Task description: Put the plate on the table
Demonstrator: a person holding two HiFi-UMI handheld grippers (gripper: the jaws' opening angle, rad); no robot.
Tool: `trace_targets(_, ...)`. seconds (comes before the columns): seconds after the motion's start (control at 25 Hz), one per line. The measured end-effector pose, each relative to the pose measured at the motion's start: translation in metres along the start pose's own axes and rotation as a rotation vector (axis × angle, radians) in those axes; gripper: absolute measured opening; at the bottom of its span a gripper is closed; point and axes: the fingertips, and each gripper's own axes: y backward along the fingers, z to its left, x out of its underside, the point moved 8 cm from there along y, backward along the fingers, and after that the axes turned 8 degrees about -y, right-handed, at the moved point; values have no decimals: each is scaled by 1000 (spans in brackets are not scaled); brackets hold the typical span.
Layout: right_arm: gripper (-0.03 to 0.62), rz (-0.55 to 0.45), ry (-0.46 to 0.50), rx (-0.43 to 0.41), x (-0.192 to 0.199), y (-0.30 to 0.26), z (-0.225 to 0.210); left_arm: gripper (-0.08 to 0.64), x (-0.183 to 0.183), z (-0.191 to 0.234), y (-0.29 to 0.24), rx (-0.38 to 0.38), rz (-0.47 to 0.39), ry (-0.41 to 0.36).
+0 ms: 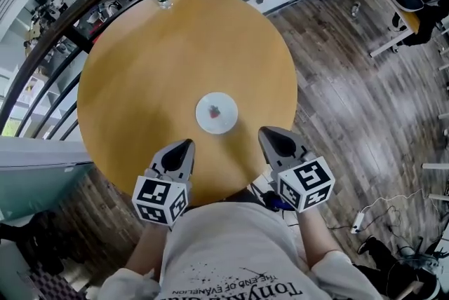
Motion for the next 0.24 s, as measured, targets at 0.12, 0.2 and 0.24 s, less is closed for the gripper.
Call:
trace_targets(0.12, 25, 3, -5, -6, 3, 0, 4, 26, 1, 0, 1, 7, 3, 26)
trace_targets(0.2, 25, 5, -13, -7, 6, 2, 7, 26, 2, -3, 2, 9, 7, 24)
trace_targets(0.24, 25, 6, -18, -8, 8, 3, 8, 27, 3, -4, 3, 10, 9, 21)
